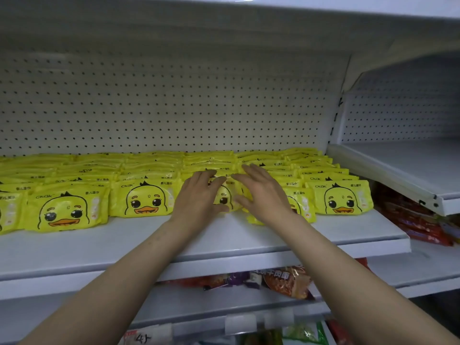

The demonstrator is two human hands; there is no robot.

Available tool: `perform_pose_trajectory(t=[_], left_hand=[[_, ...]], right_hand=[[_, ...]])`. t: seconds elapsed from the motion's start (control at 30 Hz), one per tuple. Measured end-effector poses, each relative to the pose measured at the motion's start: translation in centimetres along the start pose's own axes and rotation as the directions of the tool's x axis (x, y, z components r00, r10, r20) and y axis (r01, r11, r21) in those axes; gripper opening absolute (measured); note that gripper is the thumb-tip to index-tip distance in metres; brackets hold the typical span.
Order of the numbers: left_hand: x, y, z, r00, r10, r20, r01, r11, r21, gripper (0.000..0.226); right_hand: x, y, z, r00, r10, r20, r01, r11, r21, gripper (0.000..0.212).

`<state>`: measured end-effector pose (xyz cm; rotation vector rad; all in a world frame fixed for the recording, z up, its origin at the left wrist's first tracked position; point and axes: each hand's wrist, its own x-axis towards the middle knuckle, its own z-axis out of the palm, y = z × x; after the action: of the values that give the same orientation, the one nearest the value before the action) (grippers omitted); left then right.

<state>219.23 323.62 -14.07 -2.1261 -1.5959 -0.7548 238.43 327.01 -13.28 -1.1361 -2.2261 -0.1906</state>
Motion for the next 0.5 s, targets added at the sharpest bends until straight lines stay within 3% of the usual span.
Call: perform_pose_trajectory(t=[0.23, 0.4, 0.5], left_hand=[[1.2, 7.8, 1.4, 0.993, 0.084, 0.087, -0.062, 0.970, -0.236, 0.069], [0.9, 9.4, 2.4, 0.991, 0.071, 0.117, -0.053, 0.988, -0.147, 0.066], [0.9, 9.8, 2.5, 0.994, 0.065, 0.094, -0.056, 0.994, -0.090, 0.068]], right_hand=[[-5.2, 7.7, -6.0, 0.985, 0.104, 0.140, -0.100, 0.994, -0.040, 0.056], [-6.9, 9.6, -5.7, 0.972, -0.014, 0.235, 0.014, 1.000, 0.000, 0.055], [-6.8, 10.7, -5.3, 0.975, -0.065, 0.213, 0.065, 0.998, 0.007, 0.055]])
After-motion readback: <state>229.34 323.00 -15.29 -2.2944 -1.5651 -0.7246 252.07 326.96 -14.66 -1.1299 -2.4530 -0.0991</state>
